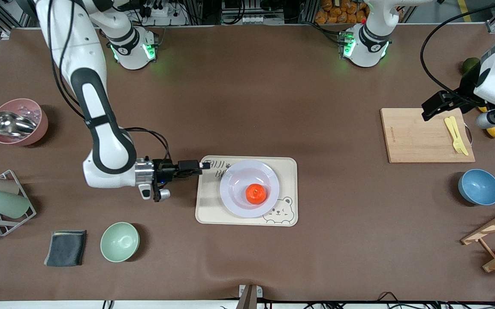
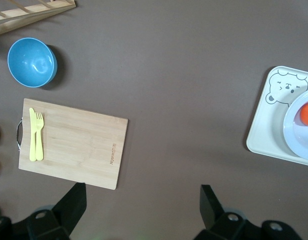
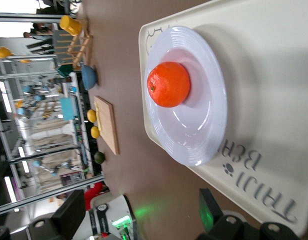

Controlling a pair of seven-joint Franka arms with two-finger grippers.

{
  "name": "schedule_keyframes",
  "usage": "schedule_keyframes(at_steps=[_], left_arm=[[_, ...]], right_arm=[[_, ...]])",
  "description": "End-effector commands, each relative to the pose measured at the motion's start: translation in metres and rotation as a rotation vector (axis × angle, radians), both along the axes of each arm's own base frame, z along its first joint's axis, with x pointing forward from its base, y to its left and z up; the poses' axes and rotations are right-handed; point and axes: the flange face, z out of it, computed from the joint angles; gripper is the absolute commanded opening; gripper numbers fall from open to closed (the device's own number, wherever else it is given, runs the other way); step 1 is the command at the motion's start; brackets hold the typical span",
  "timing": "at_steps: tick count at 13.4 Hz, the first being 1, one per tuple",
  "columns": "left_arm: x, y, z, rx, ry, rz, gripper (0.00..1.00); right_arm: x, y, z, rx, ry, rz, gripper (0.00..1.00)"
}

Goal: Place orange and plate with both arms

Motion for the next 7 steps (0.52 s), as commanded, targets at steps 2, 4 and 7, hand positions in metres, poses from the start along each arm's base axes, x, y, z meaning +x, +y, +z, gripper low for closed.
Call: schedule_keyframes(at_steps=[2, 4, 7], left_arm=[[0.0, -0.001, 0.004, 0.011, -0.013, -0.033, 1.0], [0.0, -0.004, 0.004, 0.009, -0.013, -0.038, 1.0], [0.0, -0.005, 0.003, 0.009, -0.011, -0.038, 1.0]], right_arm=[[-0.008, -0.033, 0.071, -0.175, -0.017, 0.027, 1.0], [-0.01, -0.071, 0.095, -0.292, -0.047, 0.085, 1.0], [-0.014, -0.151, 0.14, -0.48, -0.075, 0.104, 1.0]])
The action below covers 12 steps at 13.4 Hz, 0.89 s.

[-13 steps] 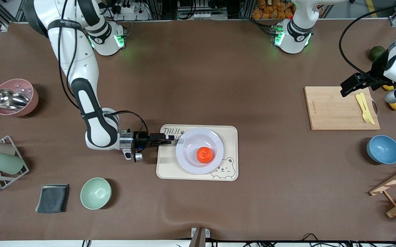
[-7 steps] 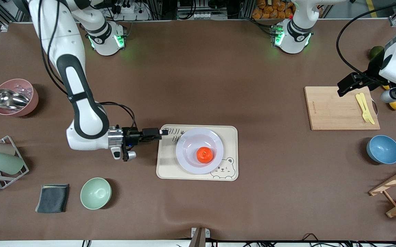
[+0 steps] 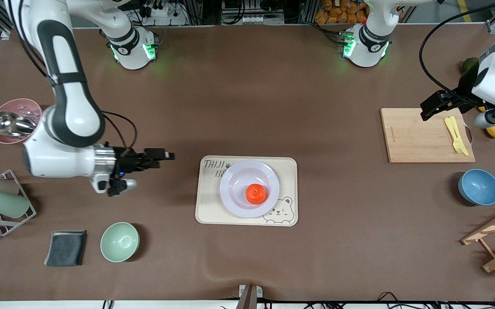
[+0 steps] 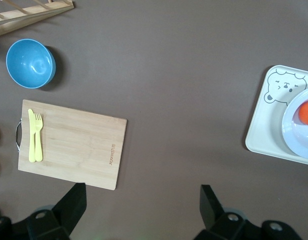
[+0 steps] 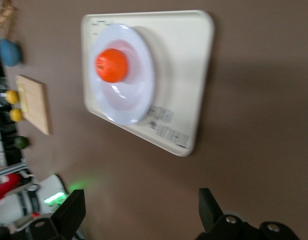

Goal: Place orange and plate with both arms

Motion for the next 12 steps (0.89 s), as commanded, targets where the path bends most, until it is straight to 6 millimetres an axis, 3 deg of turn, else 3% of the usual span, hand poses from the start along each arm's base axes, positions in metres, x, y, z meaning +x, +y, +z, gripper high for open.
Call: schedule_keyframes(at_steps=[1, 3, 5, 9, 12], left_arm=[[0.001, -0.001, 0.003, 0.009, -0.01, -0.03, 1.0], [0.001, -0.001, 0.002, 0.008, -0.008, -0.03, 1.0], [0.001, -0.001, 0.002, 0.008, -0.008, -0.03, 1.0], [0.005, -0.004, -0.008, 0.008, 0.012, -0.034, 1.0], [0.009, -0.015, -0.025, 0.009, 0.042, -0.053, 1.0]], right_arm=[[-0.017, -0.073, 0.049, -0.145, -0.023, -0.006, 1.0], [-0.037, -0.11, 0.108, -0.333, -0.059, 0.007, 1.0], [-0.062, -0.135, 0.168, -0.477, -0.112, -0.021, 1.0], [-0.089, -0.178, 0.207, -0.531, -0.084, -0.164, 1.0], [-0.102, -0.189, 0.23, -0.576, -0.08, -0.284, 1.0]])
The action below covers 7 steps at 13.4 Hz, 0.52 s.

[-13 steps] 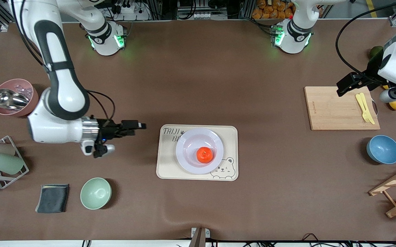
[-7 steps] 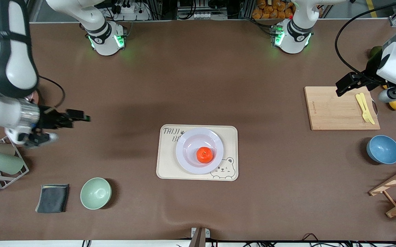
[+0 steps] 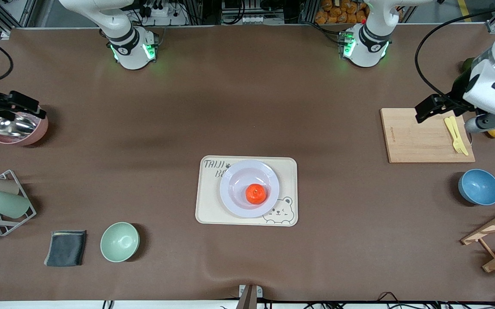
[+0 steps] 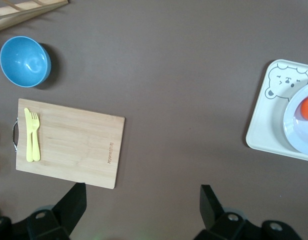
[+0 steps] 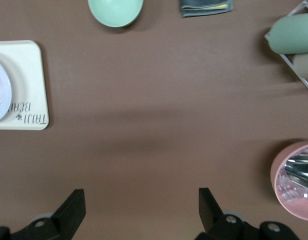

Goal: Place orange and plate with both arms

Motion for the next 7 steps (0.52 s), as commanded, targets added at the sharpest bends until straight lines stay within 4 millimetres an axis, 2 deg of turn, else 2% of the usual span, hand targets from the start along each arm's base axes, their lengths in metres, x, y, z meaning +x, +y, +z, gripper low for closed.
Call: schedule_keyframes(at_steps=[1, 2, 4, 7], left_arm=[[0.003, -0.007, -0.012, 0.01, 0.02, -0.033, 1.0], [0.0, -0.014, -0.009, 0.01, 0.016, -0.036, 1.0], [-0.002, -0.013, -0.005, 0.012, 0.013, -0.034, 1.0], [-0.003, -0.011, 0.0, 0.011, 0.005, -0.029, 1.0]], right_arm=[[-0.015, 0.006, 0.014, -0.057, 0.003, -0.094, 1.0], [-0.017, 0.016, 0.021, -0.114, 0.003, -0.097, 1.0], [-0.016, 0.046, 0.033, -0.197, -0.001, -0.062, 1.0], [-0.015, 0.055, 0.048, -0.19, -0.041, -0.03, 1.0]])
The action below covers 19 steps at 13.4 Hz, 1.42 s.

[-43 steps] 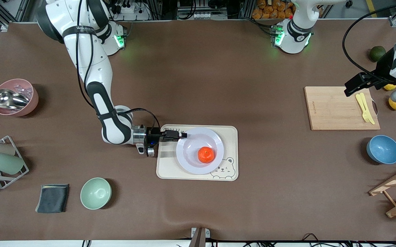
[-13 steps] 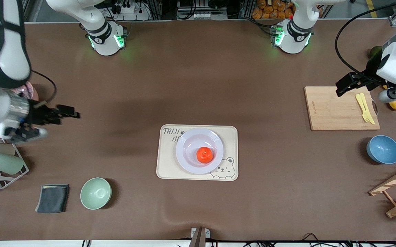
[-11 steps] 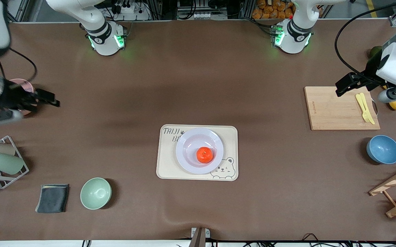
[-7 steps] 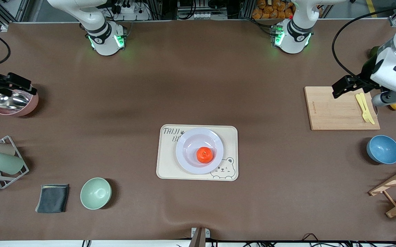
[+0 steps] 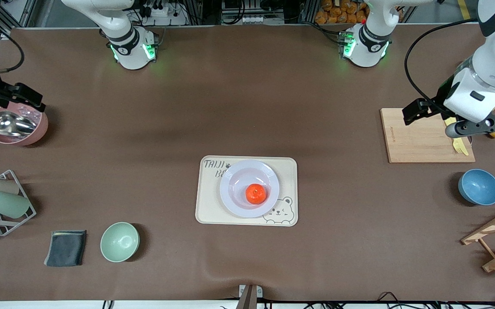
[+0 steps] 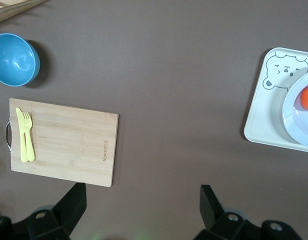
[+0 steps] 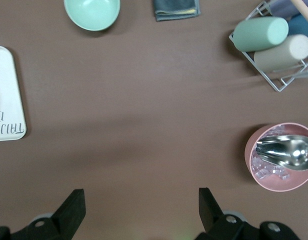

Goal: Place orange and plate with both arms

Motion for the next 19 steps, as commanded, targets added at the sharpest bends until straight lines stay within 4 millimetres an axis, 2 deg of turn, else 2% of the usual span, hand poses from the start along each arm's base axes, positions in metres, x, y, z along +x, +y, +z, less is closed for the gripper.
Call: schedule_keyframes(at_steps=[1, 5, 6, 8, 10, 13, 14, 15, 19], left_arm=[[-0.005, 0.004, 0.011, 0.011, -0.016, 0.0, 1.0], [-0.002, 0.008, 0.014, 0.005, -0.024, -0.006, 1.0], [0.001, 0.01, 0.023, -0.001, -0.043, -0.005, 1.0], [0.001, 0.006, 0.025, -0.005, -0.047, -0.009, 1.0], [0.0, 0.001, 0.025, -0.006, -0.045, -0.018, 1.0], [-0.002, 0.004, 0.019, -0.001, -0.013, -0.048, 1.0], [-0.008, 0.0, 0.016, 0.005, 0.014, -0.039, 1.0], [-0.007, 0.002, 0.016, 0.006, 0.019, -0.046, 1.0], [-0.005, 0.013, 0.018, 0.014, 0.011, -0.035, 1.0]], right_arm=[[-0.002, -0.006, 0.018, -0.018, -0.032, -0.005, 1.0], [-0.004, -0.029, 0.018, 0.045, -0.025, 0.061, 1.0], [-0.004, -0.029, 0.017, 0.052, -0.023, 0.058, 1.0], [-0.004, -0.028, 0.016, 0.067, -0.02, 0.044, 1.0], [-0.004, -0.026, 0.017, 0.072, -0.022, 0.047, 1.0], [-0.006, -0.025, 0.02, 0.071, -0.028, 0.05, 1.0], [-0.005, -0.025, 0.026, 0.068, -0.046, 0.061, 1.0], [-0.005, -0.022, 0.037, 0.064, -0.063, 0.062, 1.0], [-0.006, -0.021, 0.037, 0.065, -0.057, 0.06, 1.0]])
